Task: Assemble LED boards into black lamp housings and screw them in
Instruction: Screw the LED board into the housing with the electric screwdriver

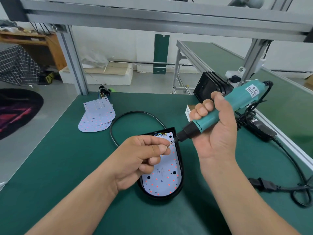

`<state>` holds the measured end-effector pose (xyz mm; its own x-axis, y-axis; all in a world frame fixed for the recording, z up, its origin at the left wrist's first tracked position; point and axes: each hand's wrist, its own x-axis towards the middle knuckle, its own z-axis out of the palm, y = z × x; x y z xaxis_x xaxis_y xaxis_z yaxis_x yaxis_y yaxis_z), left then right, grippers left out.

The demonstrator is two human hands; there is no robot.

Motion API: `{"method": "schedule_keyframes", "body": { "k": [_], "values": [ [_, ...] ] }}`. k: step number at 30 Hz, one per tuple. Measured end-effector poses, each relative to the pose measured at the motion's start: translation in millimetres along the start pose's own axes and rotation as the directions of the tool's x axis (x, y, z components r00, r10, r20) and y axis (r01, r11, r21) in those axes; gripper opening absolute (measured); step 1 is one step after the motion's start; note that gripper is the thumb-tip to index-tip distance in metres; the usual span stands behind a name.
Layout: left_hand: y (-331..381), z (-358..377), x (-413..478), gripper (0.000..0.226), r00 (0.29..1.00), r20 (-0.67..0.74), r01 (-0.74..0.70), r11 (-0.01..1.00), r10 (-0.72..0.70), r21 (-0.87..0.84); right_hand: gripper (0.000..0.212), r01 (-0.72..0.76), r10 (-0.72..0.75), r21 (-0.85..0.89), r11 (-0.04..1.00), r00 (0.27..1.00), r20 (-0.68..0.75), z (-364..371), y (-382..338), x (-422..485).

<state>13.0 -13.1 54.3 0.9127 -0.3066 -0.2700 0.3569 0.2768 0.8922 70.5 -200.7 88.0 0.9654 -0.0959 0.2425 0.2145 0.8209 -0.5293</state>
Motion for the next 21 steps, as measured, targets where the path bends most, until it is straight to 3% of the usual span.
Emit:
{"method": "schedule_keyframes", "body": {
  "k": [6, 21],
  "values": [
    [-0.5, -1.2, 0.4, 0.014, 1.000, 0.010, -0.009, 1.000, 0.009, -0.001, 0.004, -0.002, 0.003, -0.010, 1.000, 0.999, 0.037, -0.7, 0.8, -0.6],
    [-3.3, -2.9, 1.1, 0.018, 1.000, -0.004, -0.015, 0.999, 0.015, 0.044, 0.003, 0.004, -0.003, -0.008, 1.000, 0.999, 0.041, -2.5, 0.1, 0.0]
  ]
}}
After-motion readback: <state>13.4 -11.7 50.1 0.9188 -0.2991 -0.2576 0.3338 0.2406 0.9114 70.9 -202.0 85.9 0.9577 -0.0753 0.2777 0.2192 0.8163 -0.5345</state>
